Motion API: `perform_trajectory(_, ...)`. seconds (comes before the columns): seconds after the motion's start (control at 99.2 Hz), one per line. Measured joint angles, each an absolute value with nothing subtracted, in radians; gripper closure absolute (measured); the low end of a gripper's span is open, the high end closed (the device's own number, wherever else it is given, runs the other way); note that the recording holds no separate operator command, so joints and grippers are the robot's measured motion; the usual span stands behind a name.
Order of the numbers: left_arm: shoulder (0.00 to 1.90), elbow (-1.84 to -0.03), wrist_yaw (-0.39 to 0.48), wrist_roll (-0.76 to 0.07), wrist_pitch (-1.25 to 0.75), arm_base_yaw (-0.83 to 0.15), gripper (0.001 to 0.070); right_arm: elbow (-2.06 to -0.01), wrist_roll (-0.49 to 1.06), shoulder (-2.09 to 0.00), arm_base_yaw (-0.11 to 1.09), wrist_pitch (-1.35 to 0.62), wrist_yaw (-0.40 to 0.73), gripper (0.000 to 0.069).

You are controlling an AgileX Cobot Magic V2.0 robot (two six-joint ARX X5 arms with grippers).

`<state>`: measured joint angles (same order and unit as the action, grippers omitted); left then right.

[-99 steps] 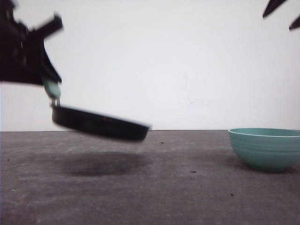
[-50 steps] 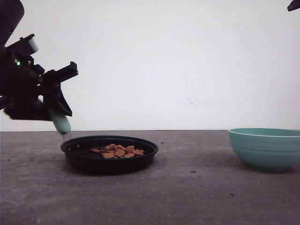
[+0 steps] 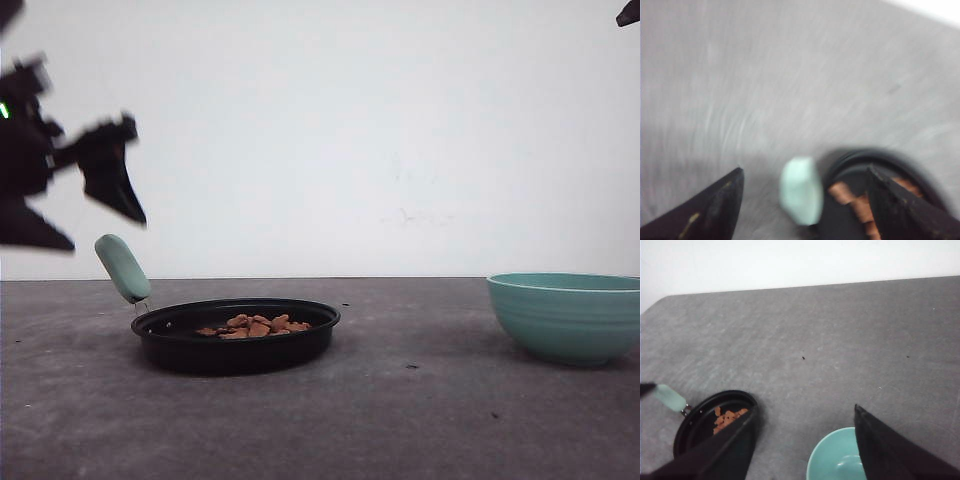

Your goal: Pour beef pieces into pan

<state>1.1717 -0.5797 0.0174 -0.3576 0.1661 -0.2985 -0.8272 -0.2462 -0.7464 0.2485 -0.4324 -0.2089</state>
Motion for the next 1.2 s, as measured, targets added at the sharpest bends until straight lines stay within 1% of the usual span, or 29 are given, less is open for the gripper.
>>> perform_trajectory(0.182,0.883,-0.581,0.019,-0.255,0.027,-0.299,0.0241,-0.827,-0.212,-0.736,0.249,-0.461,-0.208,0.0324)
perform_trajectory(0.413,0.533,-0.583,0.019,-0.194,-0.161,-0.300,0.0241,-0.839,-0.179,-0.690,0.249,-0.519,-0.183,0.0324)
perform_trajectory(0.504,0.442,-0.585,0.019,-0.184,-0.226,-0.300,0.0241,-0.839,-0.171,-0.668,0.249,-0.516,-0.183,0.0324)
perform_trajectory(0.585,0.403,-0.585,0.019,-0.178,-0.274,-0.301,0.0248,-0.839,-0.168,-0.653,0.249,-0.490,-0.183,0.0324)
perform_trajectory(0.615,0.396,-0.585,0.019,-0.176,-0.291,-0.301,0.0276,-0.840,-0.167,-0.650,0.249,-0.482,-0.183,0.0324)
perform_trajectory(0.635,0.393,-0.585,0.019,-0.175,-0.300,-0.301,0.0307,-0.841,-0.166,-0.647,0.249,-0.479,-0.183,0.0325)
perform_trajectory(0.666,0.391,-0.585,0.019,-0.175,-0.313,-0.301,0.0371,-0.841,-0.164,-0.646,0.249,-0.474,-0.183,0.0338)
perform_trajectory(0.686,0.390,-0.585,0.019,-0.175,-0.319,-0.301,0.0424,-0.842,-0.163,-0.644,0.249,-0.474,-0.183,0.0359)
perform_trajectory(0.716,0.390,-0.585,0.019,-0.175,-0.328,-0.301,0.0510,-0.842,-0.162,-0.643,0.249,-0.474,-0.183,0.0412)
perform_trajectory(0.726,0.390,-0.585,0.019,-0.175,-0.329,-0.301,0.0523,-0.842,-0.162,-0.643,0.249,-0.474,-0.183,0.0435)
perform_trajectory(0.736,0.390,-0.585,0.020,-0.176,-0.333,-0.301,0.0562,-0.842,-0.161,-0.643,0.249,-0.474,-0.183,0.0460)
perform_trajectory(0.746,0.390,-0.585,0.020,-0.176,-0.335,-0.301,0.0582,-0.842,-0.161,-0.643,0.249,-0.475,-0.183,0.0485)
perform_trajectory(0.777,0.390,-0.585,0.021,-0.176,-0.340,-0.301,0.0627,-0.842,-0.160,-0.644,0.249,-0.475,-0.183,0.0557)
perform_trajectory(0.807,0.390,-0.585,0.021,-0.176,-0.341,-0.301,0.0655,-0.842,-0.157,-0.644,0.249,-0.476,-0.183,0.0605)
perform_trajectory(0.847,0.390,-0.585,0.021,-0.176,-0.340,-0.301,0.0677,-0.842,-0.156,-0.645,0.249,-0.476,-0.183,0.0646)
perform_trajectory(0.918,0.390,-0.585,0.021,-0.176,-0.340,-0.301,0.0691,-0.842,-0.155,-0.646,0.249,-0.476,-0.183,0.0673)
perform_trajectory(1.2,0.383,-0.585,0.021,-0.176,-0.345,-0.301,0.0695,-0.842,-0.154,-0.646,0.249,-0.466,-0.183,0.0686)
